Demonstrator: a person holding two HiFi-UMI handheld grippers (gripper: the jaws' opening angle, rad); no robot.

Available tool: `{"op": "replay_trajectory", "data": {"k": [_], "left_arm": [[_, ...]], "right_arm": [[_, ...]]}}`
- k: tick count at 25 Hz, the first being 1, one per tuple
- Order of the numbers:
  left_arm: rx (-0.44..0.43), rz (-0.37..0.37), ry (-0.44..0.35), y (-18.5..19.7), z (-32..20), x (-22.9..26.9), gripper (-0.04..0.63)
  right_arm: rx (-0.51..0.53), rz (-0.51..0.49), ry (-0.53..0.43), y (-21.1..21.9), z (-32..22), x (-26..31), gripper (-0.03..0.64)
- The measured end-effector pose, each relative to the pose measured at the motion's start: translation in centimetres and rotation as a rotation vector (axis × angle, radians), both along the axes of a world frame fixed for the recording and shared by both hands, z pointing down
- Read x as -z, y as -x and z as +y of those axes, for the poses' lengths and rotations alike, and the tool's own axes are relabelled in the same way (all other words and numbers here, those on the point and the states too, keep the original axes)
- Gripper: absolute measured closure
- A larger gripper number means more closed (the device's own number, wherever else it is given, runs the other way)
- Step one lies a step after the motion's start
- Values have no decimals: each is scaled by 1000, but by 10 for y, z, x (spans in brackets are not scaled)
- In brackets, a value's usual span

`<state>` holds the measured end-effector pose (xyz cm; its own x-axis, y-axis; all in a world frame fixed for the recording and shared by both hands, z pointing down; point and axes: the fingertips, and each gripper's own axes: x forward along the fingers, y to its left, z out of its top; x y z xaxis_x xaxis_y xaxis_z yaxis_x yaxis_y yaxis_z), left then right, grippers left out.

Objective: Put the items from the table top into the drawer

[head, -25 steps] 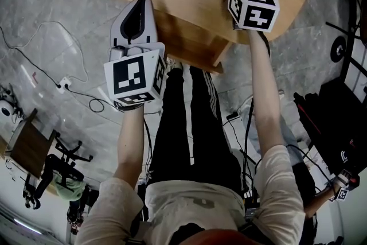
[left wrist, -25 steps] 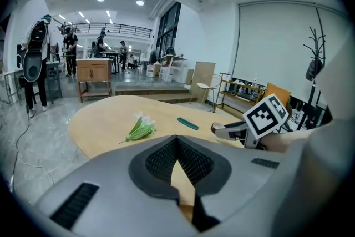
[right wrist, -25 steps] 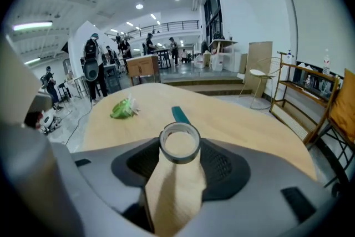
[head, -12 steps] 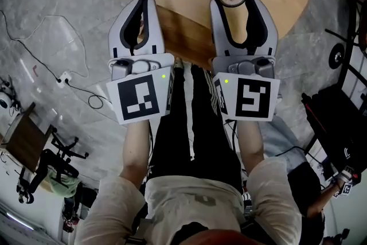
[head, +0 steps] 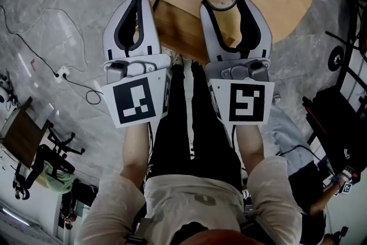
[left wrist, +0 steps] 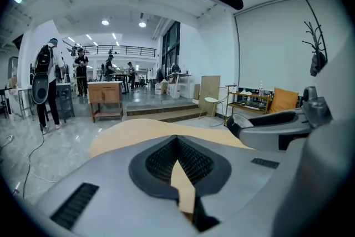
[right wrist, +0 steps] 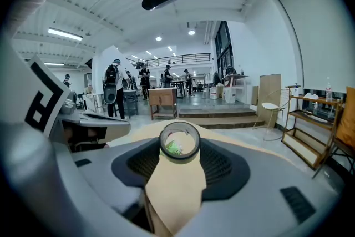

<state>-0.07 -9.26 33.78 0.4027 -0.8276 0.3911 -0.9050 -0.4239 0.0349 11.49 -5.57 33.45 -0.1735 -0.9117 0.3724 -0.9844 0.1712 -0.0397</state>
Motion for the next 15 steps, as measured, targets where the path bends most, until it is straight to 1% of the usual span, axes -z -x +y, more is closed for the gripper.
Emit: {"op": "replay_trajectory", "data": {"k": [3, 6, 10, 15], "left_arm": [[12, -18, 3, 7, 8, -2, 589], [43, -37, 20, 21, 15, -10, 589], [103, -63, 57, 57, 26, -30, 588], [165, -84, 86, 95, 26, -52, 588]], "right_arm": [[47, -6, -7, 14, 4, -8, 382], [146, 33, 24, 34, 11, -35, 382], [339, 112, 187, 83, 36, -114, 382], [616, 253, 284, 138, 51, -209, 382]]}}
